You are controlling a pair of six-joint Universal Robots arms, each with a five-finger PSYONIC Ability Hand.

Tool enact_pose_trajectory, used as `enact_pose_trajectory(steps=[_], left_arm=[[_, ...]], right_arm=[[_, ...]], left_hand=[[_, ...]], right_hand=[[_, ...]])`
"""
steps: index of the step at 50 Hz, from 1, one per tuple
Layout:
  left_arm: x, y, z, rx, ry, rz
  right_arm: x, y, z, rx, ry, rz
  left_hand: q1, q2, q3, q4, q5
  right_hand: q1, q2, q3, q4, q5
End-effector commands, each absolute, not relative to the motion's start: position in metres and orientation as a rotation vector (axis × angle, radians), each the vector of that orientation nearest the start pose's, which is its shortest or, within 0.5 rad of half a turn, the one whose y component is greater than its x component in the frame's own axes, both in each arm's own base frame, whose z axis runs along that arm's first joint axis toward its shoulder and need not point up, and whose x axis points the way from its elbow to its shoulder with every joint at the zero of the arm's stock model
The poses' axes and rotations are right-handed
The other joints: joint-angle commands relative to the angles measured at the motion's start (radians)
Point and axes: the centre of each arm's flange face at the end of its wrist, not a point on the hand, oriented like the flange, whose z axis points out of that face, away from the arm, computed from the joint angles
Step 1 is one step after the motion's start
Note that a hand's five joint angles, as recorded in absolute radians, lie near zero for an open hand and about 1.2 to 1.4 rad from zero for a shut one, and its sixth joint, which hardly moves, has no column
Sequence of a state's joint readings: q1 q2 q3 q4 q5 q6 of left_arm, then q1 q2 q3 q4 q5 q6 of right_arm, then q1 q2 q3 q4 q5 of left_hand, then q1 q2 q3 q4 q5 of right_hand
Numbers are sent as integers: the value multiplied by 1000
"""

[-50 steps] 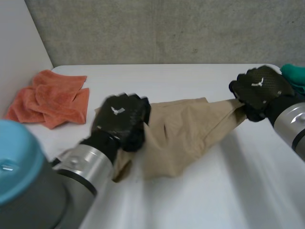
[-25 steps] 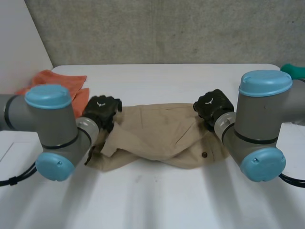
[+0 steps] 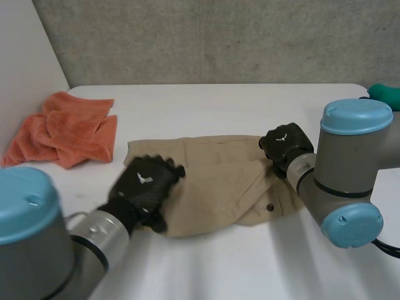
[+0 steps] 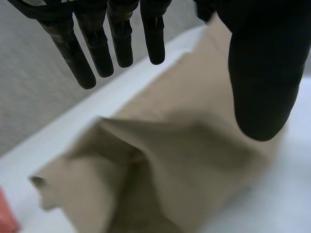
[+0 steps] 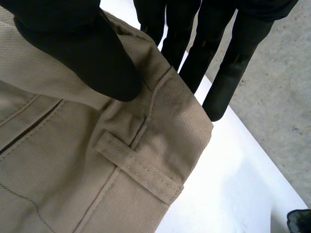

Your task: Fold the laundry.

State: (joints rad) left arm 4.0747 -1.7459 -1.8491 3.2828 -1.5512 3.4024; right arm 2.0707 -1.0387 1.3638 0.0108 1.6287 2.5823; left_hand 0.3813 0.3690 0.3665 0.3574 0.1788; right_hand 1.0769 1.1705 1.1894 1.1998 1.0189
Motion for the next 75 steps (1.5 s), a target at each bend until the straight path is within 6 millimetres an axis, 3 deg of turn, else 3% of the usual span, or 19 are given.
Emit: enact_pose_trajectory(steps=[1, 6, 7, 8, 11, 15, 19, 20, 27, 31, 33, 37, 46, 50, 53, 62, 70, 73, 75], left_arm=[[-293, -164, 150, 1221, 2511, -1817], [-299, -178, 136, 1163, 2461, -1848], [-300, -181, 136, 1145, 2447, -1870], [-302, -187, 139, 1102, 2416, -1920], [-302, -191, 146, 1050, 2372, -1993], [-299, -188, 182, 993, 2286, -2151], [-293, -176, 226, 940, 2185, -2319], [-288, -169, 247, 915, 2143, -2383], [-262, -139, 330, 869, 2032, -2532], [-261, -128, 350, 987, 2072, -2506], [-262, -126, 350, 1048, 2106, -2470], [-270, -139, 328, 1147, 2237, -2299], [-285, -211, 241, 1247, 2332, -1886], [-298, -234, 212, 1284, 2340, -1817], [-305, -244, 203, 1287, 2345, -1818], [-333, -292, 182, 1235, 2145, -2050], [-352, -322, 162, 1282, 1874, -2128], [-361, -337, 167, 1260, 1730, -2196], [-367, -348, 181, 1217, 1621, -2265]], right_arm=[[294, -276, 179, -1283, 2298, -1862], [294, -275, 177, -1282, 2296, -1864], [293, -275, 176, -1282, 2299, -1863], [293, -274, 176, -1282, 2299, -1863], [292, -274, 175, -1283, 2307, -1856], [288, -267, 187, -1303, 2291, -1882], [280, -250, 219, -1361, 2246, -1941], [275, -242, 233, -1418, 2229, -1961], [259, -205, 313, -1557, 2051, -2202], [251, -190, 344, -1575, 1987, -2298], [247, -187, 348, -1601, 2005, -2279], [246, -186, 337, -1679, 2065, -2152], [265, -221, 264, -1854, 2226, -1797], [271, -234, 229, -1892, 2286, -1641], [276, -242, 214, -1891, 2297, -1616], [296, -289, 182, -1728, 2232, -1899], [310, -328, 164, -1627, 2128, -2158], [313, -349, 167, -1556, 2062, -2309], [314, -365, 178, -1480, 1997, -2448]], left_hand=[[17, 29, 32, 41, 45], [263, 275, 278, 287, 291], [397, 410, 412, 421, 425], [687, 699, 701, 710, 715], [1014, 1026, 1029, 1038, 1042], [1015, 1027, 1030, 1039, 1043], [1015, 1027, 1030, 1039, 1043], [1015, 1027, 1030, 1039, 1043], [1015, 1027, 1030, 1039, 1043], [1015, 1027, 1030, 1039, 1043], [1015, 1027, 1030, 1039, 1043], [1015, 1027, 1030, 1039, 1043], [1015, 1027, 1030, 1039, 1043], [1015, 1027, 1030, 1039, 1043], [1015, 1027, 1030, 1039, 1043], [1015, 1027, 1030, 1039, 1043], [1015, 1027, 1030, 1039, 1043], [1015, 1027, 1030, 1039, 1043], [1015, 1027, 1030, 1039, 1043]], right_hand=[[319, 226, 207, 196, 203], [319, 226, 207, 196, 203], [319, 226, 207, 196, 203], [319, 226, 207, 196, 203], [319, 226, 207, 196, 203], [319, 226, 207, 196, 203], [319, 226, 207, 196, 203], [319, 226, 207, 196, 203], [319, 226, 207, 196, 203], [319, 226, 207, 196, 203], [319, 226, 207, 196, 203], [319, 226, 207, 196, 203], [319, 226, 207, 196, 203], [319, 226, 207, 196, 203], [319, 226, 207, 196, 203], [319, 226, 207, 196, 203], [319, 226, 207, 196, 203], [319, 226, 207, 196, 203], [319, 226, 207, 196, 203]])
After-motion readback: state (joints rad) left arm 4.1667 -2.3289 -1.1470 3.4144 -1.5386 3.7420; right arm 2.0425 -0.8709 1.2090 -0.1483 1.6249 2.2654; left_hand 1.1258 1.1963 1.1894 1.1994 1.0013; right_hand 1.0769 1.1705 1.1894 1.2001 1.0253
